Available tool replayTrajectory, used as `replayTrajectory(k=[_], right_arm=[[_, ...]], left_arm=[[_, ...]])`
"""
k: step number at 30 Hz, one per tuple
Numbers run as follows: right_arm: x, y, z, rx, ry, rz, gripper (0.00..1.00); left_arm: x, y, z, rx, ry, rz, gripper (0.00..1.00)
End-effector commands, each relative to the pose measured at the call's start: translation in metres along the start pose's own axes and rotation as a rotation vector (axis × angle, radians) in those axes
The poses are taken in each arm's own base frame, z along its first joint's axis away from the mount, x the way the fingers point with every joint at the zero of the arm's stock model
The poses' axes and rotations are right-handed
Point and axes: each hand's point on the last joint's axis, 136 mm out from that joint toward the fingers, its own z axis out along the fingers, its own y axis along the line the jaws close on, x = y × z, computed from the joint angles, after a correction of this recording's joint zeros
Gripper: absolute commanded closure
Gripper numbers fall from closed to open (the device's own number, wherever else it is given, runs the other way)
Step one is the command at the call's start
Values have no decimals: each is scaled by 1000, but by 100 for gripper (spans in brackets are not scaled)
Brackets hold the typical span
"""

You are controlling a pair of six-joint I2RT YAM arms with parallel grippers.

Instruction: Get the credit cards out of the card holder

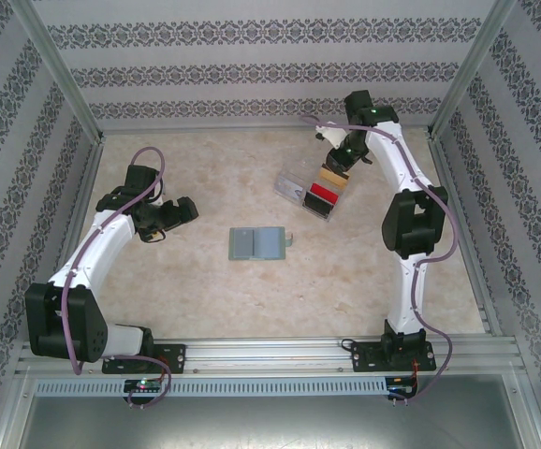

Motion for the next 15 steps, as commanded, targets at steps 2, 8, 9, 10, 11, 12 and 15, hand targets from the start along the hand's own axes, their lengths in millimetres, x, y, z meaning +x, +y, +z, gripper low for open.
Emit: replayTrajectory(k=[2,8,9,10,11,12,15], right_arm=[[-18,2,-41,36,-109,66,65],[-22,28,-69,84,-210,220,56],[-24,37,-71,73,-237,244,56],[-25,49,-72,56,-267,269,55],[-25,63,-73,40,-292,290,53],[-26,74,-75,33,-319,305,50],[-26,112,-74,8,-376,367,45]], left_arm=[[0,-1,-2,23,13,4,1],[1,-6,-1,53,18,-9,1],[1,-6,-1,56,17,-13,1],[1,-7,0,60,17,-18,0],[1,-7,1,65,18,-23,1],[1,-8,1,70,18,-26,0],[2,-11,3,86,22,-38,0]])
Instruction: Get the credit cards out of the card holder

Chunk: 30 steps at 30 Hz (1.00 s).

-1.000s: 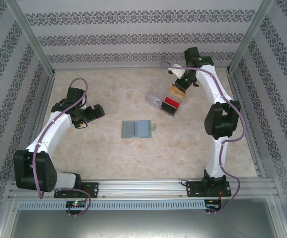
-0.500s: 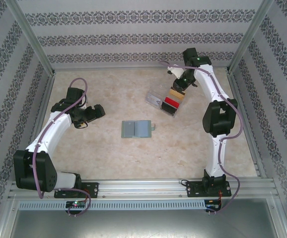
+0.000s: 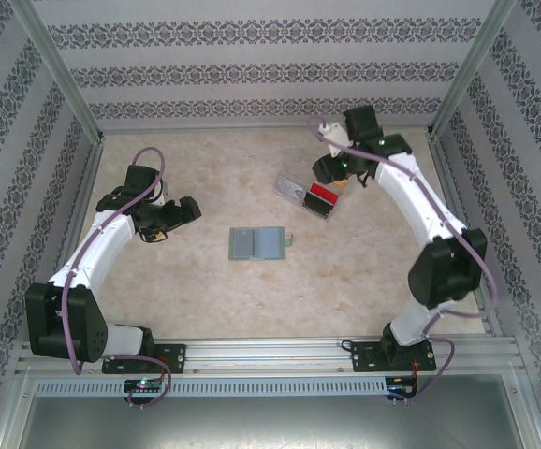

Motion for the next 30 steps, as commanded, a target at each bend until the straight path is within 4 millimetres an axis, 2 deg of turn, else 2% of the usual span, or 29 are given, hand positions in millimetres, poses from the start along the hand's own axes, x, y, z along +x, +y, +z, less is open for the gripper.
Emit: replayTrajectory(k=[1,6,11,13,17,21,25,30], right_arm=[[-6,35,4,-39,-109,158,44],[17,90,23,-114,-112,294,42],[40,148,66,-138,-36,278,44],[50,162,86,-147,5,313,45],[70,173,120,-131,76,412,48],[87,177,142,-130,147,443,51],[96,181,155,-116,189,438,54],[100,176,162,3,174,360,57]], left_arm=[[-3,-1,2,31,-8,-33,0],[-2,-5,5,61,-10,-61,1],[-2,-8,8,86,-8,-109,0],[-2,-10,10,102,-3,-125,0],[-3,-16,13,136,3,-143,0],[-3,-19,19,152,15,-153,0],[0,-24,26,172,40,-164,0],[5,-32,35,193,81,-159,0]])
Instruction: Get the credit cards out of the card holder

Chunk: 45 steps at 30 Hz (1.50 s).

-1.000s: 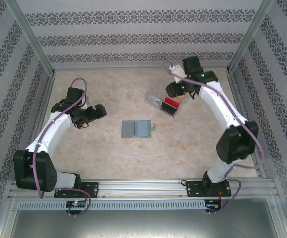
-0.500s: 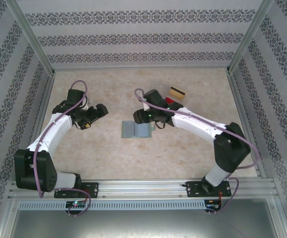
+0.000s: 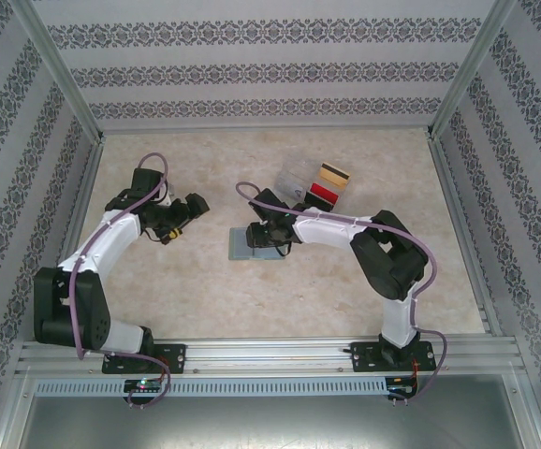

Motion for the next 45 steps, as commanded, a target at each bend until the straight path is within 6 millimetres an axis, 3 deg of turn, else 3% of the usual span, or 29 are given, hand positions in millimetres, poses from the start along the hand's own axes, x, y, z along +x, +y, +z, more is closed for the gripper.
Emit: replayTrajectory(k=[1,9,16,21,29,39,45], right_arm=[[-10,1,1,87,-50,-39,57],[-3,-4,12,145,-18,-90,59],[6,-11,23,170,25,-96,62],[10,-19,26,203,30,-95,67],[14,-24,30,213,45,-95,73],[16,-23,30,198,49,-89,74],[16,-23,31,182,54,-74,75]], left_arm=[[2,-11,7,40,21,-2,0],[11,-14,20,46,54,1,2],[23,-17,35,46,101,23,13],[33,-19,47,38,139,44,24],[60,-12,77,21,230,63,52],[73,-28,100,58,292,98,70],[82,-26,108,58,325,93,73]])
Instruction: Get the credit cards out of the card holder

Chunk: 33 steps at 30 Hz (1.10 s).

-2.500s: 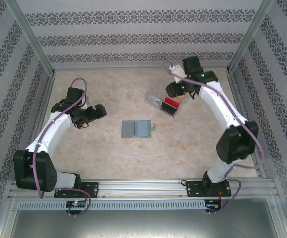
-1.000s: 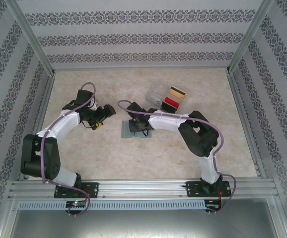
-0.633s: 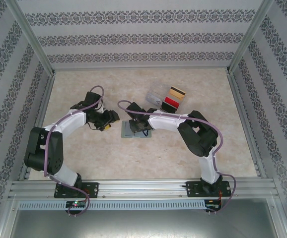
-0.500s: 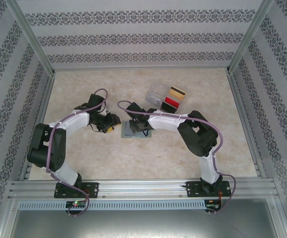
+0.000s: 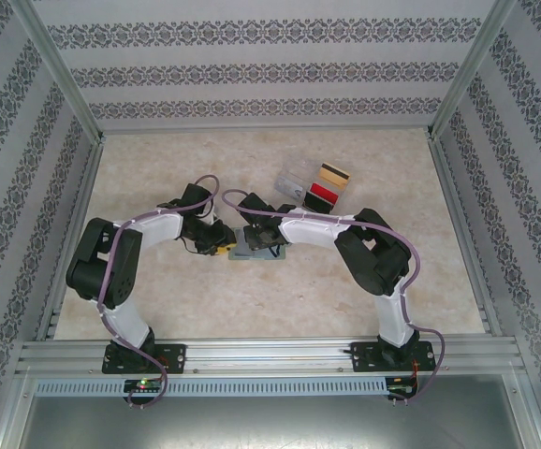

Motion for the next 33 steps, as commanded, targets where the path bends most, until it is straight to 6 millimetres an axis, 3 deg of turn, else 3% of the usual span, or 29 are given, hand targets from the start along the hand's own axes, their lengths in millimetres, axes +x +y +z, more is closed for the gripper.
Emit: replayTrajectory(k=[1,13,22,27,33], right_arm=[[18,-11,13,28,62,-3,75],[18,-11,14,17,67,10,75],[16,-8,11,-16,69,28,76],[6,-2,-2,-99,42,70,76],[-16,5,-32,-211,-26,124,73]], left_arm=[[-1,-14,5,44,8,27,73],[4,-16,10,50,30,39,78],[6,-22,16,69,48,43,73],[4,-35,14,109,47,59,76],[2,-48,8,153,41,77,78]])
